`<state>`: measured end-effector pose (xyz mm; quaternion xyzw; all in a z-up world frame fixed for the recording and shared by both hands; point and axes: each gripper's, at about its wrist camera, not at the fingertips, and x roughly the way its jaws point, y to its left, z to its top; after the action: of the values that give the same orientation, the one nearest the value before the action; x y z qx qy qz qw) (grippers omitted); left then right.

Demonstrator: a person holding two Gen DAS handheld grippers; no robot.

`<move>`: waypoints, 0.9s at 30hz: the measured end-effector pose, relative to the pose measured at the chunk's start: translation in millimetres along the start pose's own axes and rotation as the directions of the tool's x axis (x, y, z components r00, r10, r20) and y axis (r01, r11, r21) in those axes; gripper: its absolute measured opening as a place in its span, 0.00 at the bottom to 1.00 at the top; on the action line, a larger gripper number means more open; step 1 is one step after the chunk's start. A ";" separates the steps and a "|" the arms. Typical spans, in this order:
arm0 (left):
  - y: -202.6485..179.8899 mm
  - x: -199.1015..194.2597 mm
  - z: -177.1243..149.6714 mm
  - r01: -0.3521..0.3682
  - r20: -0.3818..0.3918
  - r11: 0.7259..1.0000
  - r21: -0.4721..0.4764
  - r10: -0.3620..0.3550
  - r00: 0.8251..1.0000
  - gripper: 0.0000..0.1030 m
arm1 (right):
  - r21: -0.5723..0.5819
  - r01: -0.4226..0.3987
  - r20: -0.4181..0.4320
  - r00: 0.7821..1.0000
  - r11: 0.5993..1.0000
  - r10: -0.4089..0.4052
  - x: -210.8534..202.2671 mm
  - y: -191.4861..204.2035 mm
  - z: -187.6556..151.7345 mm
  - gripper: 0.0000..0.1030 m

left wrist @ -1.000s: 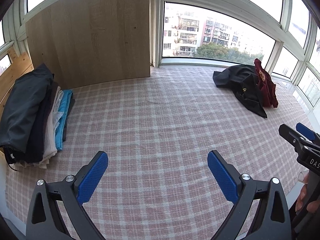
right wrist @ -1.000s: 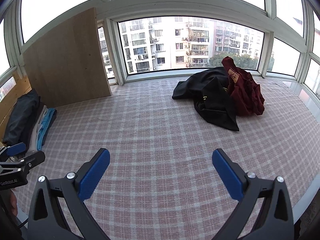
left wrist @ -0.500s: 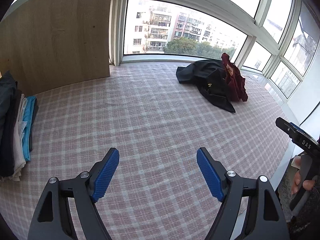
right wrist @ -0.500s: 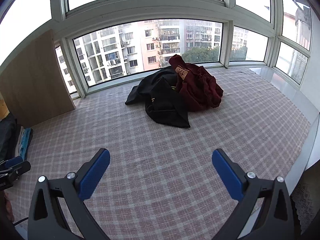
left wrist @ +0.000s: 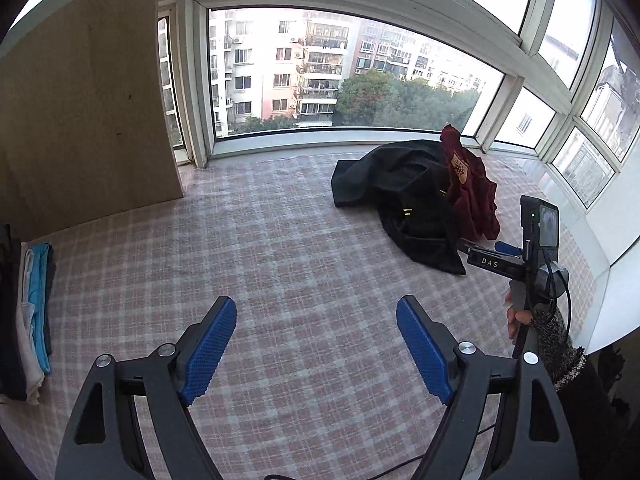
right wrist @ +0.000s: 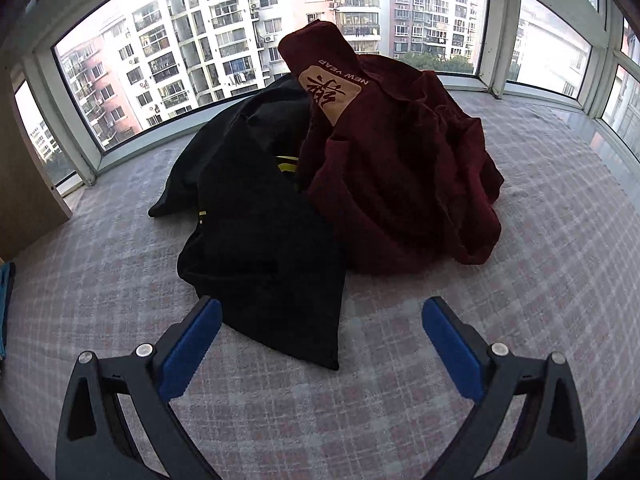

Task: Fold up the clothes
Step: 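Grasp the black yellow-striped top with the right tool and lift it aside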

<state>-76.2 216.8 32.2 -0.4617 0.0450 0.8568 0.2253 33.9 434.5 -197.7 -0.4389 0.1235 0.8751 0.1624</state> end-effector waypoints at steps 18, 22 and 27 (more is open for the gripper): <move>42.5 24.5 -12.1 -0.132 -0.075 0.989 -0.059 0.128 0.989 0.79 | 0.016 -0.355 -0.035 0.934 0.935 0.355 4.6 17.0 45.2 0.09; 55.6 13.5 -17.5 -0.139 -0.061 0.987 -0.079 0.134 0.989 0.79 | -0.025 -0.383 0.156 0.911 0.923 0.382 -80.3 22.8 105.6 0.06; 67.9 -8.9 -22.6 -0.114 -0.014 0.986 -0.125 0.113 0.993 0.79 | -0.139 -0.379 0.348 0.846 0.915 0.404 -213.1 42.6 150.5 0.06</move>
<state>-83.6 146.5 17.7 -0.4747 0.0182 0.8677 0.1465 27.4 411.9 65.7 -0.2369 0.1490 0.9599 -0.0135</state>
